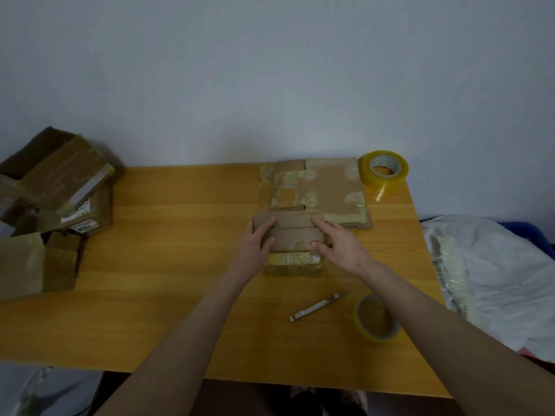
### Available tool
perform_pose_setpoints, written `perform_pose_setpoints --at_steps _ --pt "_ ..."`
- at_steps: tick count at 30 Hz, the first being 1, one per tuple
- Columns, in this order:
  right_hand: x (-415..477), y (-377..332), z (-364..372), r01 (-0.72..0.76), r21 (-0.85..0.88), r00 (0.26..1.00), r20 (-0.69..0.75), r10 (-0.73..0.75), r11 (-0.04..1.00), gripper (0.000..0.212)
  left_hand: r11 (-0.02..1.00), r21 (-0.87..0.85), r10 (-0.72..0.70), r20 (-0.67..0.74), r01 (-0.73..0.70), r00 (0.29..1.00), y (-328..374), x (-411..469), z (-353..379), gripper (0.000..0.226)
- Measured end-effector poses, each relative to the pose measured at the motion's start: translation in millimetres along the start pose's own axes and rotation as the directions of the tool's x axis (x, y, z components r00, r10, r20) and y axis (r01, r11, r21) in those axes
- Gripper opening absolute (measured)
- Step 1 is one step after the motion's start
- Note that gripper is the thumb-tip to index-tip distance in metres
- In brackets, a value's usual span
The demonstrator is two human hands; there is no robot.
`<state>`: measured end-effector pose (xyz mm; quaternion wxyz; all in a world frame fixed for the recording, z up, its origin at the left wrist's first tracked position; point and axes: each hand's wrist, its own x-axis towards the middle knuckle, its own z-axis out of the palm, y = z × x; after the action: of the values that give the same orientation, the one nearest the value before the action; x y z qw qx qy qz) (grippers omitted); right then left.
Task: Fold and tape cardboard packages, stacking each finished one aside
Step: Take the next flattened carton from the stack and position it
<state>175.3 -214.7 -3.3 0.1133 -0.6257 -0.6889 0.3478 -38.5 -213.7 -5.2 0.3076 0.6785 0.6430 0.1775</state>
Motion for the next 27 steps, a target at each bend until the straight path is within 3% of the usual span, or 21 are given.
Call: perform_pose_setpoints --at_steps 5,9,13,15,18,21,23,25,27 --pt "-10 1 4 -0.052 0.106 0.997 -0.054 0.058 0.993 0.057 0.994 0.043 -0.101 0.013 0.101 0.995 5 -5 7 0.057" --pt "-20 9 -2 -0.117 0.033 0.977 -0.175 0.121 0.993 0.058 0.999 0.029 -0.034 -0.008 0.034 0.999 13 -12 15 0.058" --pt "-21 10 -3 -0.159 0.072 0.962 -0.213 0.171 0.985 0.054 1.000 0.012 -0.009 -0.002 0.009 1.000 16 -9 21 0.054" --pt "-18 7 -5 -0.174 0.075 0.960 -0.209 0.186 0.982 0.051 0.992 0.127 0.015 -0.009 -0.014 1.000 16 -5 17 0.051" --pt "-17 6 -6 -0.197 0.057 0.957 -0.205 0.204 0.979 0.049 0.864 0.468 0.188 0.043 -0.187 0.981 19 -5 16 0.050" --pt "-16 5 -4 -0.229 0.039 0.952 -0.199 0.232 0.973 0.048 0.785 0.512 0.303 0.173 -0.349 0.937 18 -6 24 0.052" --pt "-17 5 -5 -0.209 0.072 0.960 -0.178 0.218 0.975 0.047 0.776 0.516 0.318 0.175 -0.362 0.932 15 -4 26 0.052" --pt "-26 10 -11 -0.169 0.254 0.966 -0.150 0.211 0.952 0.043 0.760 0.549 0.302 0.177 -0.348 0.937 14 -6 25 0.052" --pt "-47 19 -13 -0.184 0.315 0.951 -0.184 0.250 0.931 0.028 0.752 0.563 0.294 0.180 -0.344 0.938 14 -5 24 0.052"
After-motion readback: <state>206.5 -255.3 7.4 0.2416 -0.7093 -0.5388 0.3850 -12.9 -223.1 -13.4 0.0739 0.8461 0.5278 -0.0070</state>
